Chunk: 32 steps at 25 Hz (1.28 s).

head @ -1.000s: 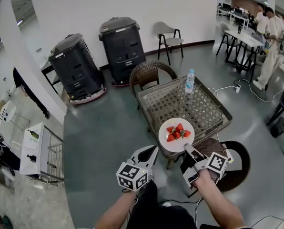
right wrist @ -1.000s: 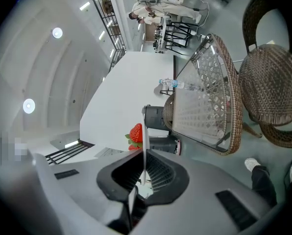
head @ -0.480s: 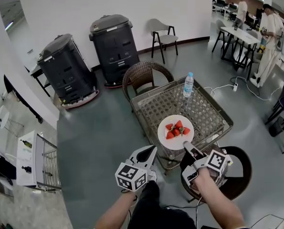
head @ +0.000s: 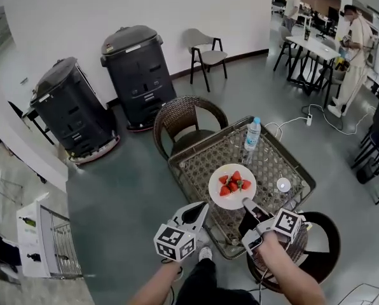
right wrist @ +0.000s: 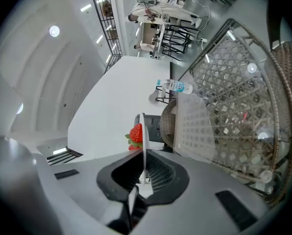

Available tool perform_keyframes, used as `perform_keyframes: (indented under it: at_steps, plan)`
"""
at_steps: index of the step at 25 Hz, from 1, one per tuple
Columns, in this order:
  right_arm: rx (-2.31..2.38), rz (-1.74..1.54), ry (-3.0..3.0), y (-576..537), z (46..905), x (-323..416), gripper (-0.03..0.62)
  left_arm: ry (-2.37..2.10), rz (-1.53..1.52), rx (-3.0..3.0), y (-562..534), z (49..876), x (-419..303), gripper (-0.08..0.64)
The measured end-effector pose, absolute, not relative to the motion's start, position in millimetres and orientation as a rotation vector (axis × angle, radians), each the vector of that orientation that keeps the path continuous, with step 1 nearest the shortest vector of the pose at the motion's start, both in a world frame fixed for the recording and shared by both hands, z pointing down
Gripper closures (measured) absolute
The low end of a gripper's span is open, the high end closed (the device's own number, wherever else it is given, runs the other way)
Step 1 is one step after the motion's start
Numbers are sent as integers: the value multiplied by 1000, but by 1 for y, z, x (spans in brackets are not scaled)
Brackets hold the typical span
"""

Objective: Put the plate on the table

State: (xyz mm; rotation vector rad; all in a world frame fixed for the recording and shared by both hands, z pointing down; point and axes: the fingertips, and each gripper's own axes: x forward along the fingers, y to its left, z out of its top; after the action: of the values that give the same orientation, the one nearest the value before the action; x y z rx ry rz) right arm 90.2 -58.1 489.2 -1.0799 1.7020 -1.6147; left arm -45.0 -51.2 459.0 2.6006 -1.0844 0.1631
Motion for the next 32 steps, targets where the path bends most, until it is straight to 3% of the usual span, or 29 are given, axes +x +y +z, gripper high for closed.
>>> perform_keyframes:
  at_steps: [16,32]
  plan:
    - [-1160,-1581,1645,-219,508,68,574,-978,189,2582,-211,489,-79,554]
    - [-1200,-1597,1596,-281,549,62,574,-982,206,2526,-255,526,-90,554]
